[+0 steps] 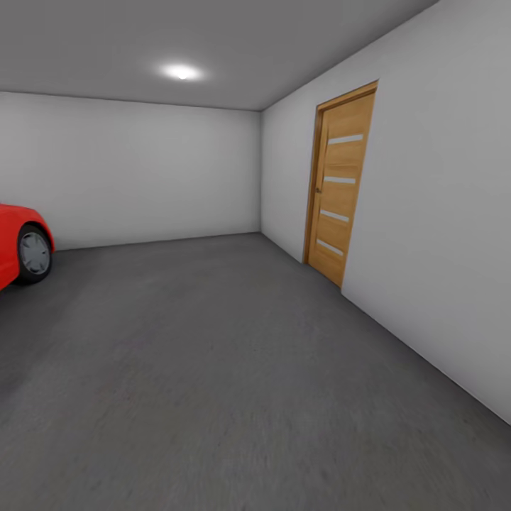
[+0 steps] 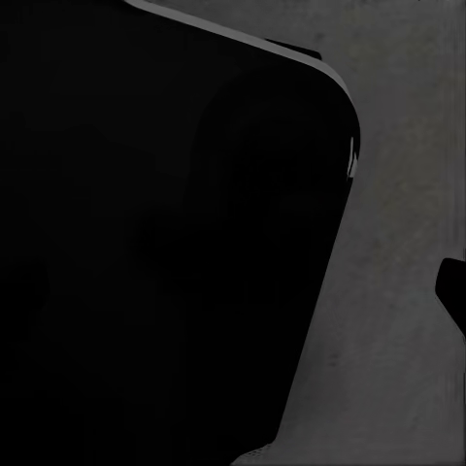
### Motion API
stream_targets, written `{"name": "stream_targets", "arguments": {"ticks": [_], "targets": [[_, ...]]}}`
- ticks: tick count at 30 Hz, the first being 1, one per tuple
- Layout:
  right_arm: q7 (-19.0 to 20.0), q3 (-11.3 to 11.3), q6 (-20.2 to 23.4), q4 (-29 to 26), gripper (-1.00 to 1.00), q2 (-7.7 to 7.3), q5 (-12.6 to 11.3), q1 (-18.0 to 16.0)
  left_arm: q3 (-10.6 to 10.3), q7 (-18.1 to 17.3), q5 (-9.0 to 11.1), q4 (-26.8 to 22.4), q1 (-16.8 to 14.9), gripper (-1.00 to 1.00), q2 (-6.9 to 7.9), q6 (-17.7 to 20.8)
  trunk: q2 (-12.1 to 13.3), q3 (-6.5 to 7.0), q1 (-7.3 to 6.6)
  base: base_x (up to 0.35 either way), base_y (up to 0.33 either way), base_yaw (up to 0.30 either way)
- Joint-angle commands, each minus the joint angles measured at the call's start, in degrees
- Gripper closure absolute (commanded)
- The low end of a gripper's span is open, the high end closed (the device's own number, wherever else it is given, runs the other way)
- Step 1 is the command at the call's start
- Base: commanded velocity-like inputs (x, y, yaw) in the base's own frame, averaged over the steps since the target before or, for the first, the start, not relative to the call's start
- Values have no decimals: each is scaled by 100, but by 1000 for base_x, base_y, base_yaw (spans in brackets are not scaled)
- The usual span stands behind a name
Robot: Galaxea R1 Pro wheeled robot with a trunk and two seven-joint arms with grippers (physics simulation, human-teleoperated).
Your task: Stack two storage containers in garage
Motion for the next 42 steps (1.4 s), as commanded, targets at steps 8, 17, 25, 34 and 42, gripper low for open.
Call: {"name": "stream_targets", "arguments": {"ticks": [8,17,25,34,42], "targets": [[-7,23,34,1,-100,0,38,-1,7,6,36,3,-1,-100,-1,-20,-2,-4,3,323,0,0],[-7,26,34,1,-100,0,38,-1,7,6,36,3,-1,-100,-1,-20,-2,-4,3,323,0,0],[-7,26,6,1,-100,-8,39,-1,7,6,39,3,-1,-100,-1,-17,-2,-4,3,323,0,0],[-7,12,-6,1,-100,-3,32,-1,2,14,43,8,-1,-100,-1,46,-2,-4,3,323,0,0],[-7,8,-15,1,-100,-17,30,-1,-1,14,43,12,-1,-100,-1,80,-2,-4,3,324,0,0]]}}
